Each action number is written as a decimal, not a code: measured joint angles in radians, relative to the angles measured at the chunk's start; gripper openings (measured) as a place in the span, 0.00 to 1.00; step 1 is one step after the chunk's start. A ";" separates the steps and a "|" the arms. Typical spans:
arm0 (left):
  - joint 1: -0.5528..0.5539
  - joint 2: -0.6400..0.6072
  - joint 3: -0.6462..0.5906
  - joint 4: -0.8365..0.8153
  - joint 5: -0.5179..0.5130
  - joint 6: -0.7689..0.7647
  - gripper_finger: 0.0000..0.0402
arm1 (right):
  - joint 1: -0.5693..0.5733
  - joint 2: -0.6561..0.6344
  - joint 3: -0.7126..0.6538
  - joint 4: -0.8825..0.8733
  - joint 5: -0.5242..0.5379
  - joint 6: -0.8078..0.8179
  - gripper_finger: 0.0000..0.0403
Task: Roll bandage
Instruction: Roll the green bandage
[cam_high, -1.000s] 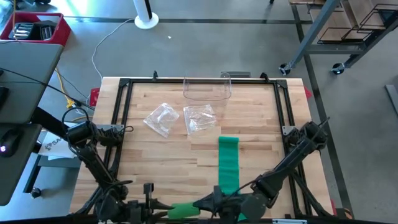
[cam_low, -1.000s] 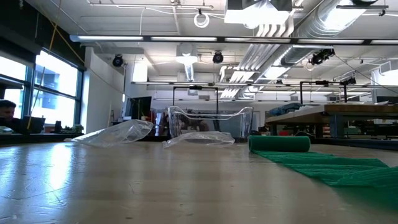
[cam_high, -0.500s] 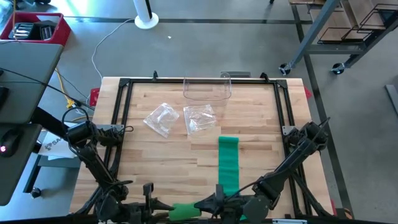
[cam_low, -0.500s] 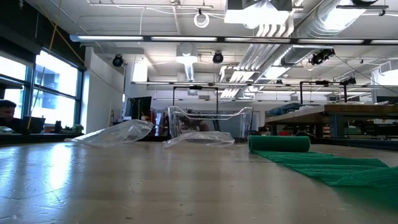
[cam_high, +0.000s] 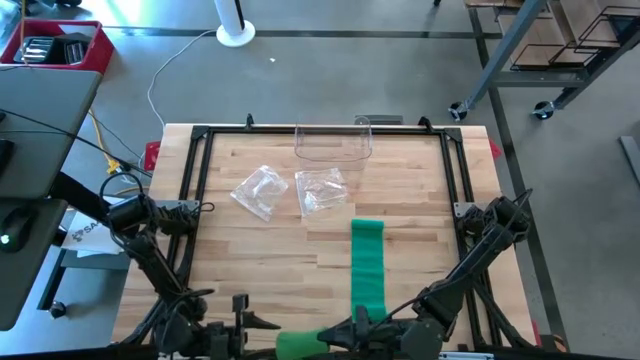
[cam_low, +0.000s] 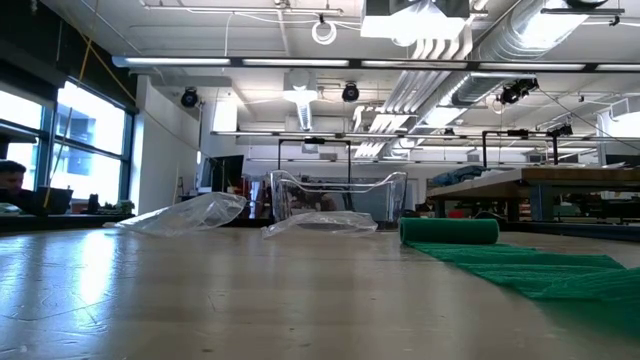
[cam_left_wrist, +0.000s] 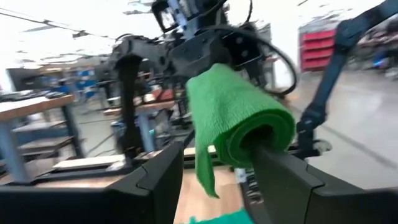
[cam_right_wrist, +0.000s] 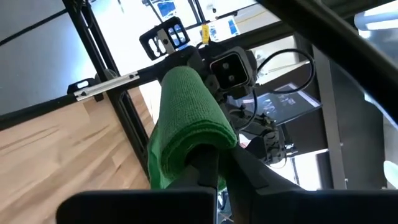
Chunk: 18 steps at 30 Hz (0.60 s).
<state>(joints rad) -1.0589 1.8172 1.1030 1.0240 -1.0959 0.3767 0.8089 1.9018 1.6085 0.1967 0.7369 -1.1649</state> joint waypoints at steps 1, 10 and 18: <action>0.005 0.000 0.000 0.002 0.027 -0.012 0.46 | 0.000 0.000 0.000 0.000 -0.001 -0.010 0.00; 0.026 0.000 -0.001 0.052 0.063 -0.079 0.42 | -0.001 0.000 0.000 -0.005 -0.003 -0.047 0.01; 0.023 0.000 -0.001 0.075 0.056 -0.024 0.30 | -0.002 0.000 0.000 -0.005 0.021 0.005 0.01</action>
<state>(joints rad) -1.0358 1.8168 1.1023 1.0988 -1.0400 0.3530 0.8074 1.9015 1.6085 0.1919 0.7578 -1.1598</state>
